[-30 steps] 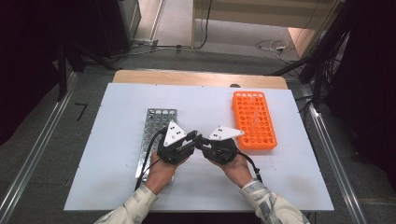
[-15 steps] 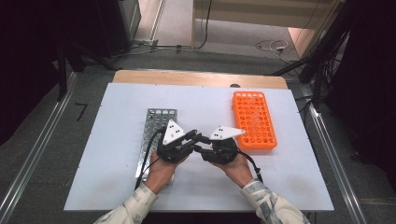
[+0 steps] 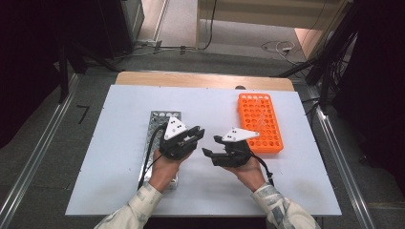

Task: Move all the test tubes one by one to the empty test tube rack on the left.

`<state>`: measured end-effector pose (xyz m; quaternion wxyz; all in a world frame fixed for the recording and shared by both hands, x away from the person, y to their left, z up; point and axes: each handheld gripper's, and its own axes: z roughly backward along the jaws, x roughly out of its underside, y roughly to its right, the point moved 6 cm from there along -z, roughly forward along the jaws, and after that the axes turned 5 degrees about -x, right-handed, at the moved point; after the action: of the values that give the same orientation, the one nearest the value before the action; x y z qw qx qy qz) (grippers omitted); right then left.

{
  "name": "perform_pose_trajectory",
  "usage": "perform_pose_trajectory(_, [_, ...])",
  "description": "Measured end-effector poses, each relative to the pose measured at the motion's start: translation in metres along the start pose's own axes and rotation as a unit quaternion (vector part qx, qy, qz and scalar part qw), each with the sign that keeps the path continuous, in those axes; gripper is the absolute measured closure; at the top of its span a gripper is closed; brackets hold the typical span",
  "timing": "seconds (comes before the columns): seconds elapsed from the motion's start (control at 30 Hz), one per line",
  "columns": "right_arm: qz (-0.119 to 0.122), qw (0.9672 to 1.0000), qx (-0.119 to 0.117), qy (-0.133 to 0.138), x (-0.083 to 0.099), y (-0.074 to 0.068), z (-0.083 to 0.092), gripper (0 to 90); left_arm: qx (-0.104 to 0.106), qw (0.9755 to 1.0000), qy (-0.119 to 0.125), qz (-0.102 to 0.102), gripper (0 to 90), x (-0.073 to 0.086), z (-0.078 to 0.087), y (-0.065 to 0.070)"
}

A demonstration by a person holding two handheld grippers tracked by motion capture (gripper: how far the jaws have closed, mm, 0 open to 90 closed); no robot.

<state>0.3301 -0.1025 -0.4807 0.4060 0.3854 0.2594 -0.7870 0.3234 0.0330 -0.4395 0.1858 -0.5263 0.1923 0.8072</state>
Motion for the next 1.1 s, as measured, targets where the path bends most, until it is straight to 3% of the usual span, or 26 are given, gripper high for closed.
perform_pose_trajectory(0.23, [-0.011,0.9999,0.011,0.004,0.003,0.008,0.007,30.1,-0.017,0.9998,0.003,0.005,75.7,-0.012,-0.002,-0.009])
perform_pose_trajectory(0.53, [-0.012,0.9998,0.016,0.004,0.003,0.01,0.009,29.7,-0.049,0.9987,0.008,0.011,75.7,-0.022,0.0,-0.031])
perform_pose_trajectory(1.1, [-0.013,0.9998,0.017,0.004,0.004,0.012,0.009,29.9,-0.105,0.9939,0.017,0.026,75.7,-0.039,0.0,-0.075])
